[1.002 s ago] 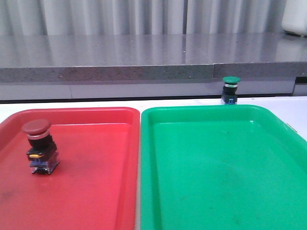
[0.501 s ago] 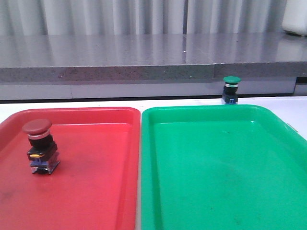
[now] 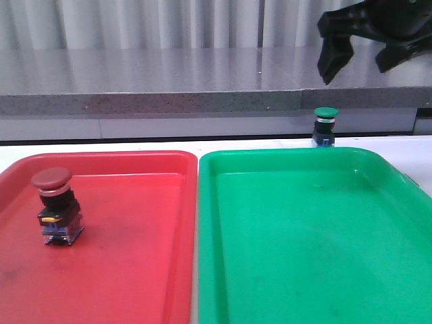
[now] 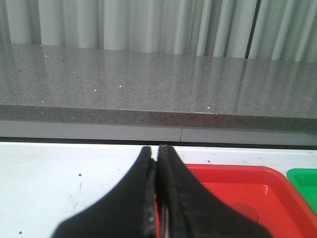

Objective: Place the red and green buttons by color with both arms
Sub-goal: 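Lower the right gripper onto the green push-button and close it, then lift the green button and lower it into the green tray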

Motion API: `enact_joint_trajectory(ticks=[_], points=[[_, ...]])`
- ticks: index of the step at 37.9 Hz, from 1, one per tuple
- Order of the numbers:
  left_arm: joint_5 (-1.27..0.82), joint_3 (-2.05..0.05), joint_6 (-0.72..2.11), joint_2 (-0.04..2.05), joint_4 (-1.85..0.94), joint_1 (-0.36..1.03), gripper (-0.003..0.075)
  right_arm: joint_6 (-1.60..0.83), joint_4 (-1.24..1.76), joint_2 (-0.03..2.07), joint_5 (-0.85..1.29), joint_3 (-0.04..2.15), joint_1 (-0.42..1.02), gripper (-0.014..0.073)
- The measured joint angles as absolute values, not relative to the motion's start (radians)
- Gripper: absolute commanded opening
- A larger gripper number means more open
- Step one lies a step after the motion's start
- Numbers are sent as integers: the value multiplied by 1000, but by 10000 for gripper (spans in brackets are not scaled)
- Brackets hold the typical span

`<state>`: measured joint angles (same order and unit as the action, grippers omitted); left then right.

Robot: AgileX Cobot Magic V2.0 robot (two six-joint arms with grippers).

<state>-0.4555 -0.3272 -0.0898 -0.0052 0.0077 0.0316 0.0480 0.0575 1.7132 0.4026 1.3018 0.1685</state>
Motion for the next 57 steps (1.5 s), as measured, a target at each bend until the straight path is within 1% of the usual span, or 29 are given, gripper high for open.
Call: enact_joint_trajectory(ticks=[9, 13, 15, 18, 25, 28, 32, 38, 45, 49, 57], points=[[-455, -327, -90, -5, 8, 32, -20, 109, 57, 1943, 534, 1557, 169, 647], [-455, -327, -90, -5, 8, 32, -20, 143, 57, 2035, 566, 1636, 169, 628], [-455, -327, -90, -5, 8, 32, -20, 152, 58, 2081, 571, 1674, 169, 602], [-455, -327, -90, -5, 8, 32, -20, 163, 58, 2133, 580, 1717, 169, 524], [-455, -327, -90, -5, 8, 32, -20, 180, 58, 2179, 590, 1756, 169, 302], [-455, -327, -90, -5, 8, 32, -20, 182, 60, 2180, 592, 1758, 169, 259], [-455, -327, -90, -5, 8, 32, -20, 184, 60, 2180, 595, 1758, 169, 257], [-455, -327, -90, -5, 8, 32, -20, 186, 60, 2151, 617, 1758, 169, 257], [-455, -327, -90, -5, 8, 32, -20, 186, 60, 2012, 634, 1721, 169, 257], [-455, -327, -90, -5, 8, 32, -20, 186, 60, 1891, 629, 1633, 170, 257], [-455, -327, -90, -5, 8, 32, -20, 187, 60, 1619, 545, 1317, 223, 257]])
